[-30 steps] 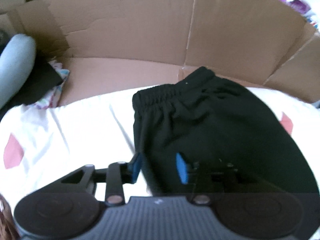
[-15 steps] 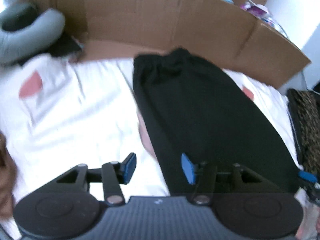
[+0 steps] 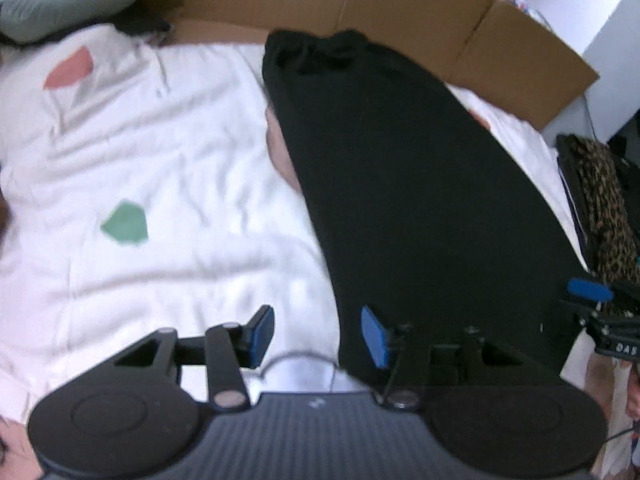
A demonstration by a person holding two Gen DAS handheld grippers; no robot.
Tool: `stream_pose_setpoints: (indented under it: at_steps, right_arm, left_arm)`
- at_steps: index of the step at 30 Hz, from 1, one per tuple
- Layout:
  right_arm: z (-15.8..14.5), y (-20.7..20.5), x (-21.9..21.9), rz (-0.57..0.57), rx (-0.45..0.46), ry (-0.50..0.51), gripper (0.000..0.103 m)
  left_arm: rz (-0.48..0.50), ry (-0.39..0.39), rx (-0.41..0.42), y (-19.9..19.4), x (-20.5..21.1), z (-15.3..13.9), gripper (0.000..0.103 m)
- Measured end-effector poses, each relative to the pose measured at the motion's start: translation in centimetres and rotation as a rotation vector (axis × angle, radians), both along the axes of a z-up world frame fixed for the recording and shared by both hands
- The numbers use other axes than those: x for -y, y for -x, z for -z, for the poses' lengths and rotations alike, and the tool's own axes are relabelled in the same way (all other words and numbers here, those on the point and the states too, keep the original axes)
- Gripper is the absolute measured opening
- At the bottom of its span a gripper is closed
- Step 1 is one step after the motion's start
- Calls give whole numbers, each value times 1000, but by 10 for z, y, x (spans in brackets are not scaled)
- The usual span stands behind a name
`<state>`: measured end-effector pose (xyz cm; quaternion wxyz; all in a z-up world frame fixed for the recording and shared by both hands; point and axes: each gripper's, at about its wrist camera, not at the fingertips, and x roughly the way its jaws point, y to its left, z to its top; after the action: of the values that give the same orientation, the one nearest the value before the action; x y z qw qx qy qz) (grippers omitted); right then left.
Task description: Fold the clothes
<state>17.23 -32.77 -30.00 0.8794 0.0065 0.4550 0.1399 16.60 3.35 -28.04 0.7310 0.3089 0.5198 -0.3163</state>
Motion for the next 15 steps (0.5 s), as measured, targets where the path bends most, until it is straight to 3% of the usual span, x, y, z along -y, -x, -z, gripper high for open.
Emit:
stream_pose_setpoints:
  at_steps: [7, 15]
  right_arm:
    - [14, 9, -41, -166, -11, 63, 69]
    - [32, 11, -36, -183, -52, 122, 70]
  left_arm:
    - [-48, -34, -163, 9, -27, 14, 51]
    - [-66, -18, -264, 25, -28, 28, 51]
